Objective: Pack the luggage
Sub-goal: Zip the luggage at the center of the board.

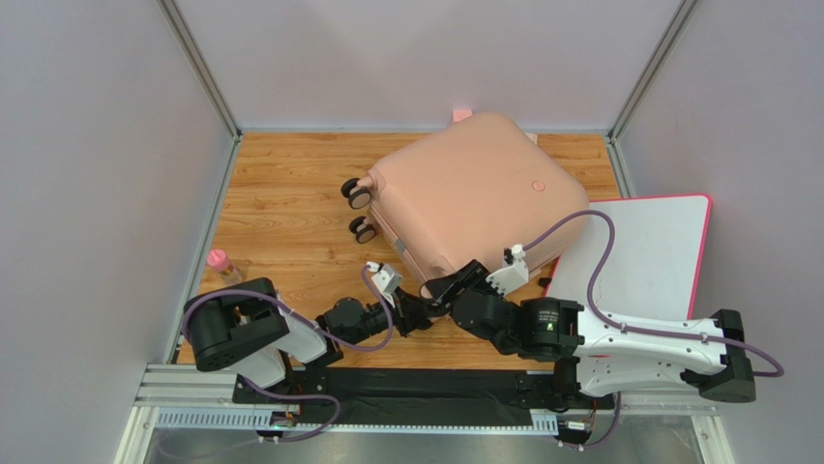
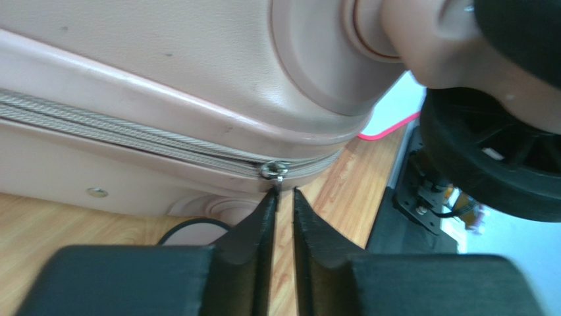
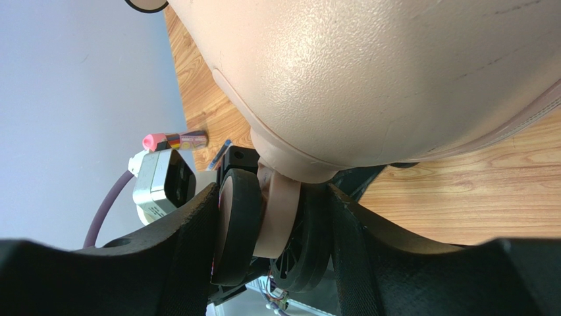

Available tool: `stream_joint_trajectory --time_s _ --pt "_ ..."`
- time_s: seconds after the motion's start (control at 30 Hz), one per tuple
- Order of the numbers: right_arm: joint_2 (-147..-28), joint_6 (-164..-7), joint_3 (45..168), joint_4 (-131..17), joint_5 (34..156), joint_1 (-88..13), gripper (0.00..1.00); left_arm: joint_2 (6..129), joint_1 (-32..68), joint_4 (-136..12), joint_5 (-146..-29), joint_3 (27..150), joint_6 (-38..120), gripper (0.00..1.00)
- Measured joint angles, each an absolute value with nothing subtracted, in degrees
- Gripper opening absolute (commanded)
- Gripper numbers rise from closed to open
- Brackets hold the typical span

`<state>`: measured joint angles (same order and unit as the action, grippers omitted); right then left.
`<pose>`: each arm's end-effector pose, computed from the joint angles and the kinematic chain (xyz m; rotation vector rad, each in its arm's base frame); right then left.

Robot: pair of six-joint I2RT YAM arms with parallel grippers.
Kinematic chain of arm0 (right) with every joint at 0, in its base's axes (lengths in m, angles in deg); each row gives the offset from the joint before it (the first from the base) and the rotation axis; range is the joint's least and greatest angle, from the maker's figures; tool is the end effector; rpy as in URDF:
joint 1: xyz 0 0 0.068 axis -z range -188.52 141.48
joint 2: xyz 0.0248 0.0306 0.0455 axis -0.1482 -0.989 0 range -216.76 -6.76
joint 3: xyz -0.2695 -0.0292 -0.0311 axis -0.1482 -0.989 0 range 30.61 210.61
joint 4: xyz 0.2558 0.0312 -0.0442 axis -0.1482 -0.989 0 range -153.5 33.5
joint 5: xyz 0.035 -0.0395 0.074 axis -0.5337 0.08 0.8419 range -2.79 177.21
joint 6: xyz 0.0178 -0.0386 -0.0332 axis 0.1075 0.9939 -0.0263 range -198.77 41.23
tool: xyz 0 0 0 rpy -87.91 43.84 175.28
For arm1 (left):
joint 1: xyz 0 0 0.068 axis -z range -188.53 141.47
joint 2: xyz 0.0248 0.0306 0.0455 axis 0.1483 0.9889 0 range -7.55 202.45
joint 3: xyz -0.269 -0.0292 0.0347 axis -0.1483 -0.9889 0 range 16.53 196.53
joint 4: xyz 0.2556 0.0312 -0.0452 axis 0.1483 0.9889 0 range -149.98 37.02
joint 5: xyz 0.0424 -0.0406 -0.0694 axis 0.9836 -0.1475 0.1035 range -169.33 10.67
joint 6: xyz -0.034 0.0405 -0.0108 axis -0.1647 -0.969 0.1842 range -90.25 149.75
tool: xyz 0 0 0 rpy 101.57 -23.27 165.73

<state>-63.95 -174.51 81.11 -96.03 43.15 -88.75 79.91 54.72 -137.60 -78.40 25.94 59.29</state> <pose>0.0577 0.1890 0.2945 0.6565 2.1483 0.8591 0.1029 -0.2027 0.1491 0.4865 1.6539 -1.2295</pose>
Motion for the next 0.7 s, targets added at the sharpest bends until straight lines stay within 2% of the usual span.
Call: stream_joint_trajectory --time_s 0.13,0.2,0.4,0.7 --pt "-63.95 -174.53 81.11 -96.05 42.98 -88.75 0.0 80.2 54.76 -137.52 -76.58 25.96 59.86 0.09" --pt "-63.95 -174.53 81.11 -96.01 42.91 -88.75 0.0 80.26 54.78 -137.52 -76.17 25.98 60.16 0.01" --pt "-63.95 -174.53 81.11 -95.99 42.78 -88.75 0.0 80.07 55.24 -137.49 -74.22 25.79 62.17 0.0" --pt "-63.95 -174.58 81.11 -96.05 42.8 -88.77 0.0 76.0 55.26 -137.21 -61.5 22.2 64.88 0.0"
